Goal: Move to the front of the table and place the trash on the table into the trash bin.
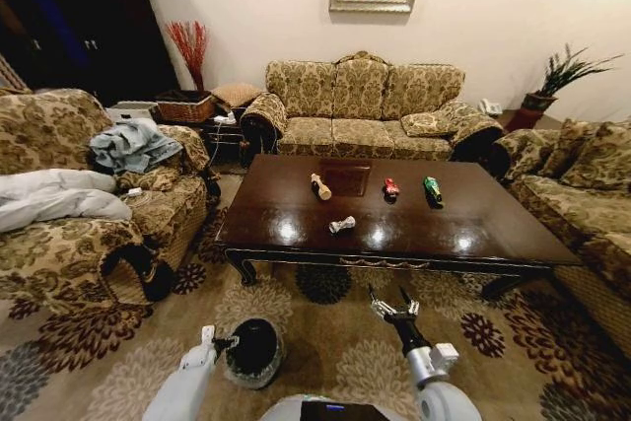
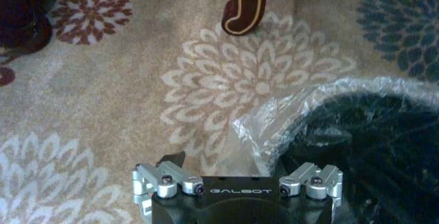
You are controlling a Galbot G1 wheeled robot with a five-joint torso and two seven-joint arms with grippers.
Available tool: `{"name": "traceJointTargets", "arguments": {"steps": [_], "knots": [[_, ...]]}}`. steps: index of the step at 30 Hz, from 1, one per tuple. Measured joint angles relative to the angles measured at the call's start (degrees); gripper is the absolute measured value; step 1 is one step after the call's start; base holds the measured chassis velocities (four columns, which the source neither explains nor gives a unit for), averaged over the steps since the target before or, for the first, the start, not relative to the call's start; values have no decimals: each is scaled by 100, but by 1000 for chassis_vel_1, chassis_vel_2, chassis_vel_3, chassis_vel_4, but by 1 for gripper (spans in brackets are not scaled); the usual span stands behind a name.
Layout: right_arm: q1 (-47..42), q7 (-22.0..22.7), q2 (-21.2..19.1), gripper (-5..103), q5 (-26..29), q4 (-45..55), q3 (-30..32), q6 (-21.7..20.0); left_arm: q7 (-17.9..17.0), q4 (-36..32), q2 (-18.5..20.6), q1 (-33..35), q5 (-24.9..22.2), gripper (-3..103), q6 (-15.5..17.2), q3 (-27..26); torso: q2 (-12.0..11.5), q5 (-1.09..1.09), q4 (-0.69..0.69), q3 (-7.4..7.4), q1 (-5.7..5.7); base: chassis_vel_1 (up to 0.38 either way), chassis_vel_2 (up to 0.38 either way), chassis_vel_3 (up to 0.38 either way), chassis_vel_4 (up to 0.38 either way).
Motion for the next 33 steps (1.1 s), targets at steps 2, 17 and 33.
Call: {"name": "traceJointTargets", "arguments": {"steps": [2,17,33], "knots": [[6,0,-3,100,13,-8,2,-2,2,107,-20,-36,150,94,-1,1,0,0,0,0,0,0,0,0,0],[-25,-77,-39,100,133,-72,33,40,21,986,-216,-423,756,51,-341,-265,0,-2,-1,0,0,0,0,0,0],[-12,12,-36,100,137,-63,41,12,-77,619,-158,-211,774,1,-113,-187,0,-3,-1,-1,0,0,0,0,0]]}}
